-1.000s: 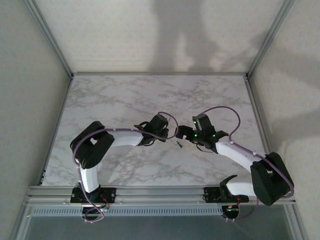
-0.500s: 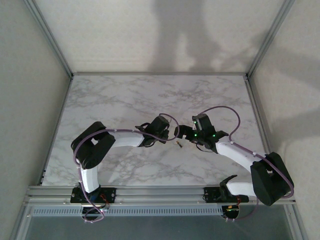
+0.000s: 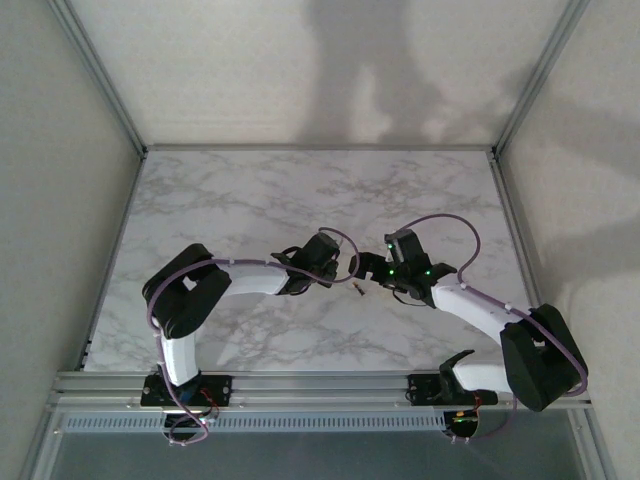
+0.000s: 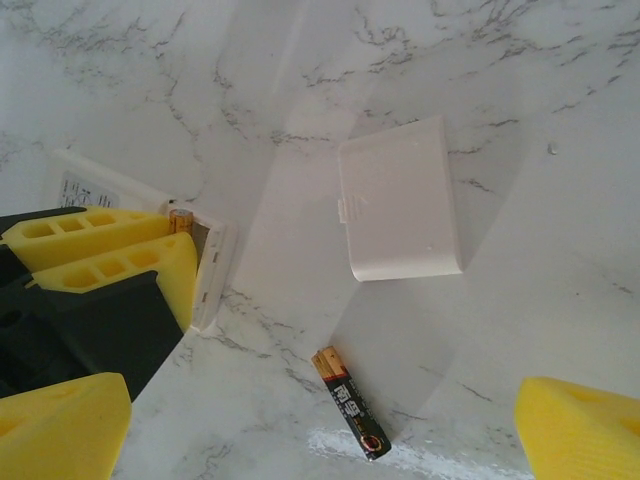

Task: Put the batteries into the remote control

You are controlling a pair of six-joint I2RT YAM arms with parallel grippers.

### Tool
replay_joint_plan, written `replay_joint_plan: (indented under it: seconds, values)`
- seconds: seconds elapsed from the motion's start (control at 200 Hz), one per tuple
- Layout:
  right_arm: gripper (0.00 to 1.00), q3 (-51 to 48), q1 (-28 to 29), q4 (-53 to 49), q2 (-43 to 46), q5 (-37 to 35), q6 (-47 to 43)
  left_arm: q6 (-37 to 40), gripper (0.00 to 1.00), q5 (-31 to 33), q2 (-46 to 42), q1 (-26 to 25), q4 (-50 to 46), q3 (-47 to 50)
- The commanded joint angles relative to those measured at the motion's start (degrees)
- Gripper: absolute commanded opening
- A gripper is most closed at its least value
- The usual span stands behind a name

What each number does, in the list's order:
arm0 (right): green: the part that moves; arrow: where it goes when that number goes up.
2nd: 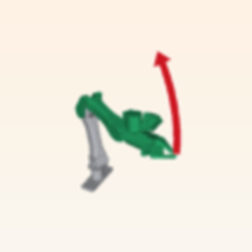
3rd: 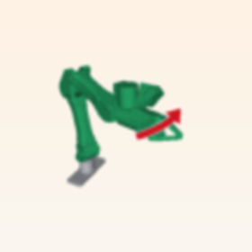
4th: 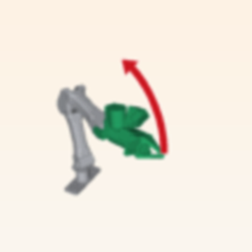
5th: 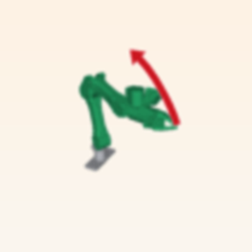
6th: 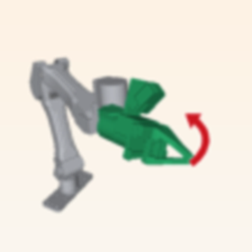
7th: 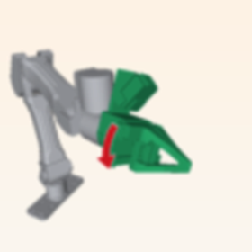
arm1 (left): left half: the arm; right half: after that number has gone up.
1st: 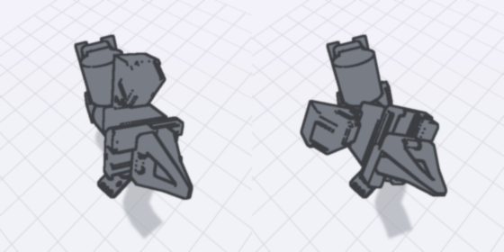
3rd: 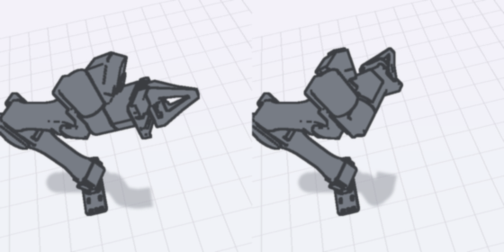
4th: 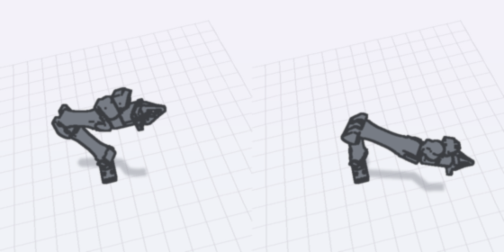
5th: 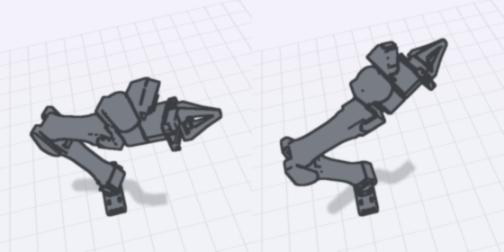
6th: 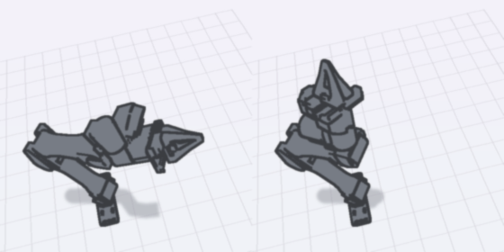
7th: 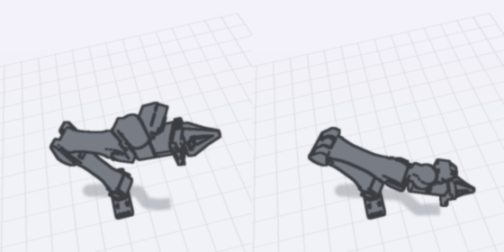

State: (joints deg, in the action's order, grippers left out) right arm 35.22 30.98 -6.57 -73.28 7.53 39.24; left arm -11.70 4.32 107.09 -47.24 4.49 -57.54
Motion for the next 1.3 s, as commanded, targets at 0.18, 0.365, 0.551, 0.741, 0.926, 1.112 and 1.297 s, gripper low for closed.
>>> replay_joint_plan:
  seconds: [0.18, 0.365, 0.551, 0.741, 0.926, 1.112, 1.297]
  values:
    - [0.99, -0.6, -0.3, 1.2, -0.4, 0.4, 0.3, 0.5, 0.29, 2.5, -1.2, -0.3, -2.3, 1.7]
    - [0.99, 0.0, -0.4, 0.3, -0.2, 0.7, -0.3, -0.1, 0.32, 2.5, -3.4, -0.3, -2.5, 2.0]
    - [0.99, 2.5, -0.4, -0.6, -1.2, 2.2, -1.7, -2.0, 0.38, 2.9, -7.2, -0.4, -2.5, 3.2]
    - [0.92, 7.5, -0.4, -2.0, -6.1, 5.0, -5.3, -9.0, 0.46, 3.0, -13.6, 0.2, -1.5, 7.1]
    - [0.81, 13.3, -0.3, -3.4, -12.1, 6.5, -9.0, -23.9, 0.47, 3.4, -19.3, 0.3, 0.1, 13.2]
    - [0.63, 18.8, -0.1, -4.5, -18.7, 8.0, -12.8, -37.9, 0.38, 1.5, -22.6, 0.3, 5.5, 19.9]
    - [0.59, 23.3, 1.0, -6.8, -22.9, 5.7, -15.4, -44.3, 0.39, -0.6, -22.4, 0.2, 8.7, 22.5]
